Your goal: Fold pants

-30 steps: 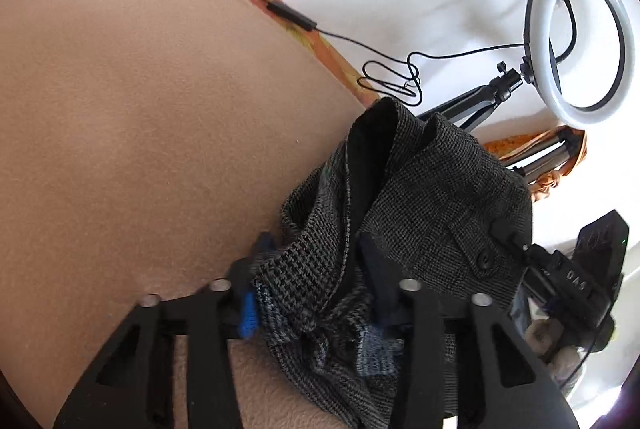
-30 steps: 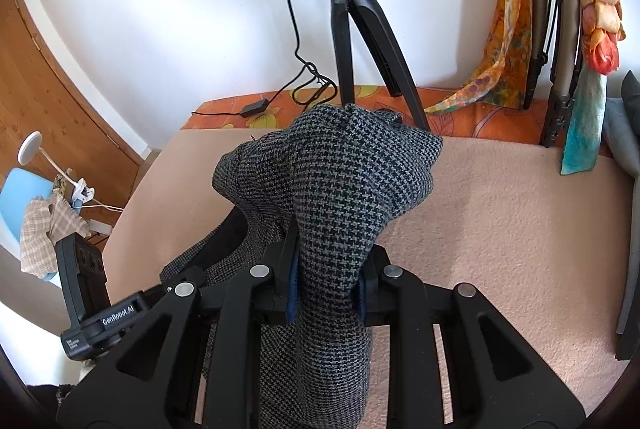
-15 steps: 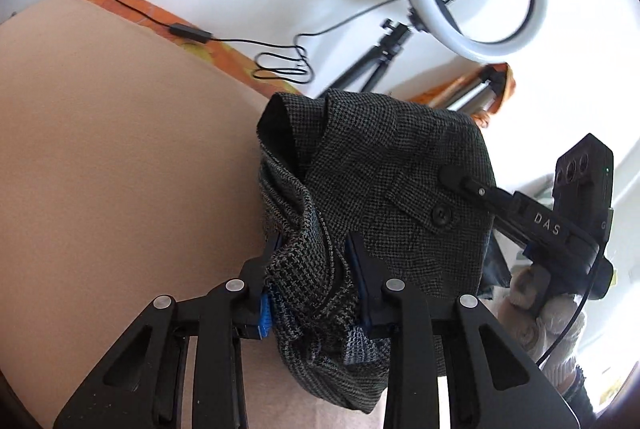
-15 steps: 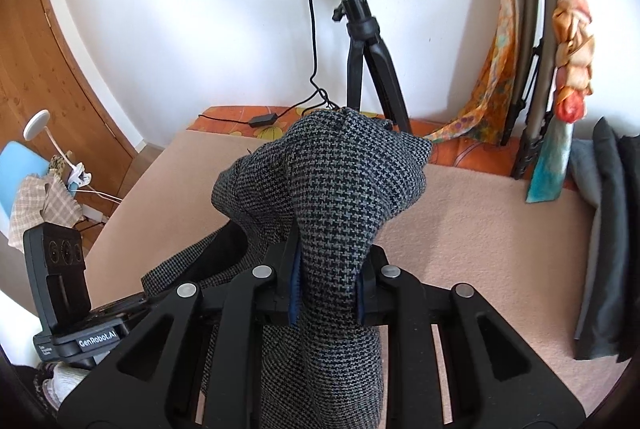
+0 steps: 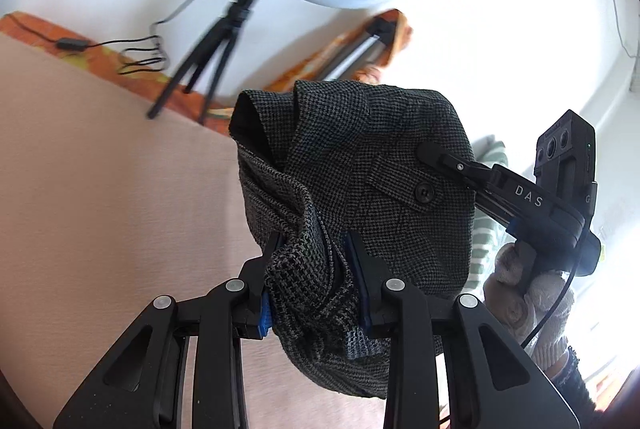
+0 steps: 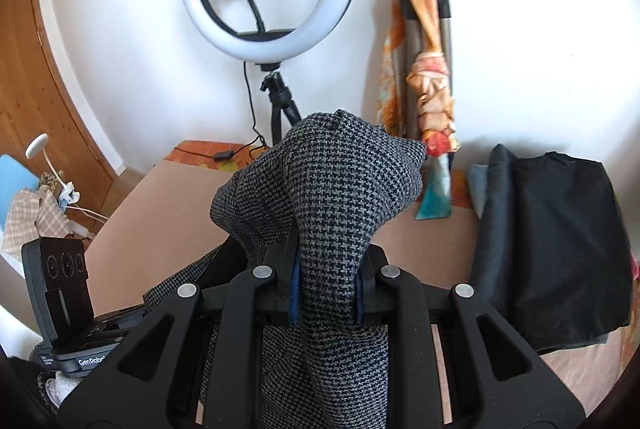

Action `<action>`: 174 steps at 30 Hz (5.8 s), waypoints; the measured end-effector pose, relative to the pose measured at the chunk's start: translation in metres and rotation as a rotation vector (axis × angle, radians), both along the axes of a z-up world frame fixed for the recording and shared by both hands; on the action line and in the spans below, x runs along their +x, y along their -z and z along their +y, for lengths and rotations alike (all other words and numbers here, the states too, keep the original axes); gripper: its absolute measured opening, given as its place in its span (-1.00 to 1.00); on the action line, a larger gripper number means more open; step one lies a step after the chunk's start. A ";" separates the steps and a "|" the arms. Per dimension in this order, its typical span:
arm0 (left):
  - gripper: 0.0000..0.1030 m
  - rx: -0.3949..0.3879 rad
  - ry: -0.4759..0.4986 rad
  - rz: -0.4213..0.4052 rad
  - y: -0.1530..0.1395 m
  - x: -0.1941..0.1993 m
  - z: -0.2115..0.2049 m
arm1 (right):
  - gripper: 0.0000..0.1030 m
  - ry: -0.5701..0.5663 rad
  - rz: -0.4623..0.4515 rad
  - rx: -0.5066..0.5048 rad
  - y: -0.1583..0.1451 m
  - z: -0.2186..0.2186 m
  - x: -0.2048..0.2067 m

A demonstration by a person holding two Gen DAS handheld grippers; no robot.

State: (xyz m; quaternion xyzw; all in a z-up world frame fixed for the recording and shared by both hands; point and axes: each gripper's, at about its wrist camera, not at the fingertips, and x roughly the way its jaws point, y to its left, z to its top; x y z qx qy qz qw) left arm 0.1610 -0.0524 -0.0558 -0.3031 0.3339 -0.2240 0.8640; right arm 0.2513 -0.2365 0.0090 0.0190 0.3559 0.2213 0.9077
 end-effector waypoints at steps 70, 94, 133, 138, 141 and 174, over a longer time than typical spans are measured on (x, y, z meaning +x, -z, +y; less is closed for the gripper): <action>-0.03 0.238 0.168 -0.040 0.013 0.098 -0.181 | 0.26 0.494 0.070 -0.258 0.083 -0.281 0.077; 0.51 0.434 0.200 -0.246 -0.065 -0.007 -0.162 | 0.70 0.585 -0.006 -0.171 0.006 -0.252 -0.049; 0.99 0.654 0.127 -0.295 -0.063 -0.119 -0.135 | 1.00 0.677 -0.137 -0.233 0.001 -0.163 -0.209; 0.99 0.686 0.123 -0.299 -0.058 -0.126 -0.137 | 1.00 0.691 -0.151 -0.236 0.000 -0.166 -0.212; 0.99 0.694 0.118 -0.309 -0.058 -0.128 -0.138 | 1.00 0.703 -0.164 -0.229 -0.003 -0.167 -0.216; 0.99 0.722 0.107 -0.334 -0.055 -0.133 -0.141 | 1.00 0.690 -0.182 -0.226 -0.005 -0.159 -0.217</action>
